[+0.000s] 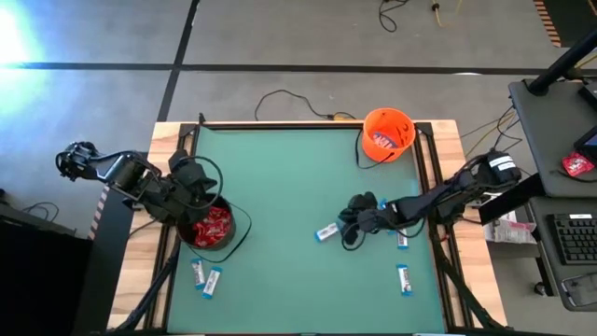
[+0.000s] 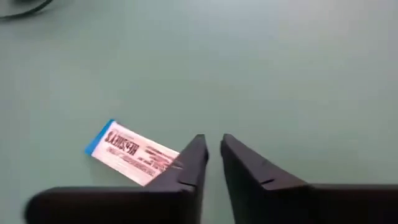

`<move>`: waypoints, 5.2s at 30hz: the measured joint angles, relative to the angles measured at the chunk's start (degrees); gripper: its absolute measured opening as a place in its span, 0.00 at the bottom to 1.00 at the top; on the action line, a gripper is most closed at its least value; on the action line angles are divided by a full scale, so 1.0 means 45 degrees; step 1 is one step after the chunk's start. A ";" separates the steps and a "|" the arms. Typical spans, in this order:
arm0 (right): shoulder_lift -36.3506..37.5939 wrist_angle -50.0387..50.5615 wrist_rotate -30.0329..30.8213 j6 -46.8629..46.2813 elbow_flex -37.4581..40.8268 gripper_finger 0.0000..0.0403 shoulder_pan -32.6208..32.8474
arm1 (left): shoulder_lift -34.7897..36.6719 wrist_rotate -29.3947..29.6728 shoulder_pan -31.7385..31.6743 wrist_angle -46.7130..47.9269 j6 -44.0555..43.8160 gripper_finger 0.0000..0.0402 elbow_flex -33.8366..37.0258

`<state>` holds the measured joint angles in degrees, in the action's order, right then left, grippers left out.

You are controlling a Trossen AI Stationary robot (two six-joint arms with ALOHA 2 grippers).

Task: Sort candy by brand, put in halloween buckets
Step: Put the white chocolate into the orange bucket

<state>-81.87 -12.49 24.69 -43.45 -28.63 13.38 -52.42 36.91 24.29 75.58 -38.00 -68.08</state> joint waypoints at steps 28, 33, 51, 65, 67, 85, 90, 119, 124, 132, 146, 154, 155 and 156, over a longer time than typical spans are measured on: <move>-0.5450 -0.4605 -0.6431 0.9514 -0.1541 0.48 -0.0829 | -0.3469 -0.3417 0.3641 -0.2534 -0.8329 0.00 -0.1134; -0.5823 -0.4445 -0.6393 0.9979 -0.1543 0.36 -0.0834 | -0.4471 -0.3439 0.5126 -0.2846 -1.0340 0.00 -0.1515; -0.0338 0.1646 -0.5532 0.6647 -0.2790 0.07 -0.1659 | -0.8943 -0.5223 0.9020 -0.2664 -1.6390 0.00 -0.4560; 0.6860 1.1862 -0.2041 0.6758 -0.7765 0.07 -0.2701 | -0.9875 -0.6067 0.8483 -0.1151 -1.8689 0.11 -0.0866; 0.7326 1.2871 -0.1820 0.6393 -0.8339 0.07 -0.2699 | -0.9816 -0.6424 0.8451 -0.1234 -1.8680 0.09 -0.0301; 0.7321 1.6027 -0.0371 0.2668 -0.9086 0.07 -0.2979 | -1.0882 -0.8060 0.8432 -0.3692 -1.7542 0.00 0.2370; 0.6441 1.6475 -0.0795 0.1972 -0.9082 0.07 -0.3421 | -1.1743 -0.7519 0.8424 -0.3462 -1.6444 0.00 0.1438; -0.0096 1.5003 -0.2730 0.5099 -0.8999 0.16 -1.2692 | -1.5473 -0.2431 0.5054 -0.5207 -1.1058 0.00 -0.3295; 0.0471 1.5091 -0.3448 0.5126 -0.8999 0.33 -1.2099 | -1.5597 -0.1213 0.3880 -0.5515 -0.9730 0.00 -0.3263; 0.3124 1.5839 -0.3141 0.4644 -0.8994 0.55 -1.1063 | -1.5582 -0.0962 0.2375 -0.7327 -0.6604 0.00 -0.3263; 0.6118 1.2782 -0.0557 0.0955 -0.6880 0.61 -0.2624 | -1.3903 -0.0811 0.2013 -0.7448 -0.3943 0.00 -0.3219; 0.4574 0.6622 -0.0319 0.3349 -0.6269 0.61 0.0779 | -0.9661 0.0554 0.1999 -0.6751 -0.2379 0.00 -0.1207; 0.4349 0.5900 -0.0182 0.3973 -0.6269 0.61 0.1104 | -0.8853 0.0694 0.2001 -0.6800 -0.2436 0.00 -0.0501; 0.4075 0.5251 -0.0066 0.4496 -0.6269 0.61 0.1415 | -0.7957 0.0761 0.2000 -0.7007 -0.2452 0.00 0.0266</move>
<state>-63.53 11.14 24.40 -23.22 -56.84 19.75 -88.23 40.33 33.29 44.05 -49.03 -66.88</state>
